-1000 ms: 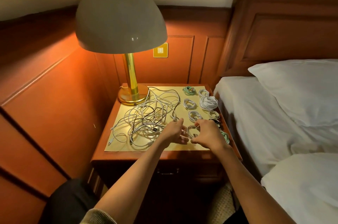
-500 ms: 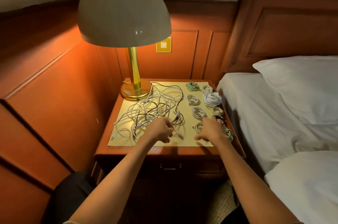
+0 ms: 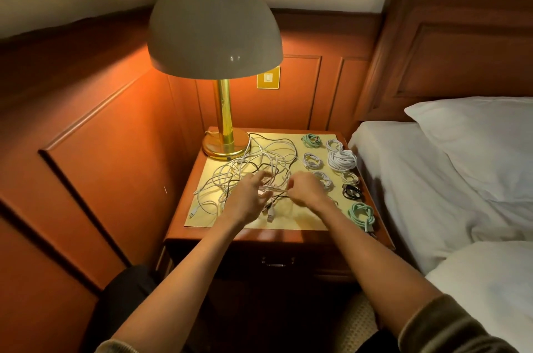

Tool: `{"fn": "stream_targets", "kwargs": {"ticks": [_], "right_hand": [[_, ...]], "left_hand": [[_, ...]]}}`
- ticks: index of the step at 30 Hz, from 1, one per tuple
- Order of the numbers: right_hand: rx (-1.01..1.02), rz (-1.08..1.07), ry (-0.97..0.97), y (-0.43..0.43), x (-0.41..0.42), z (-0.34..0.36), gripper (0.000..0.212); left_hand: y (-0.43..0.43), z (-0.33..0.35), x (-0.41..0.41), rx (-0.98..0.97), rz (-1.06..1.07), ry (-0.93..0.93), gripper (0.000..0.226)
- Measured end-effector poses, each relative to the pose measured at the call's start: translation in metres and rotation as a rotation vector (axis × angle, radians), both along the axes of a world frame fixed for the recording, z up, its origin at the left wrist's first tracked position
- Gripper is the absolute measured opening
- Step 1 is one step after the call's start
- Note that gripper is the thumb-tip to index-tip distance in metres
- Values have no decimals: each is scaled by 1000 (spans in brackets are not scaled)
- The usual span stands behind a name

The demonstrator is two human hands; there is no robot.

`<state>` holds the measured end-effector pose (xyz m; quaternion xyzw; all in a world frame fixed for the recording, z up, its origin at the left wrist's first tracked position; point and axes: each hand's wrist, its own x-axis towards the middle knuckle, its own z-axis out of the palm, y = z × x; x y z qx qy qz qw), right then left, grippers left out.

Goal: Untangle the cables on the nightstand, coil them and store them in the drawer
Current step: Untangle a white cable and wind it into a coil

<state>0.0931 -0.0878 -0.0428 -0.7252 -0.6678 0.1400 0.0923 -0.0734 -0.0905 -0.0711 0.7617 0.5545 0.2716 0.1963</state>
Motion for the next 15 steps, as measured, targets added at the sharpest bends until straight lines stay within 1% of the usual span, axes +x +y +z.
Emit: {"fn": "stream_targets", "kwargs": {"ticks": [3, 5, 6, 8, 10, 12, 14, 15], "right_hand": [[-17, 28, 273, 13, 12, 49, 13], [-21, 52, 477, 11, 15, 86, 13], [-18, 60, 556, 8, 16, 102, 13], [-1, 64, 702, 3, 16, 125, 13], [40, 69, 841, -2, 16, 136, 17], [75, 69, 882, -6, 21, 138, 16], [99, 53, 851, -7, 25, 135, 17], [115, 44, 805, -7, 27, 133, 18]], "left_hand": [[9, -2, 1, -73, -21, 54, 57], [17, 1, 5, -82, -33, 87, 62], [20, 5, 8, -64, -34, 63, 61], [26, 14, 12, 3, -11, -51, 53], [31, 26, 13, 116, 62, -158, 44], [36, 38, 10, 254, 143, -158, 37], [41, 50, 5, 362, 179, -141, 34], [44, 57, 1, 405, 175, -143, 33]]}}
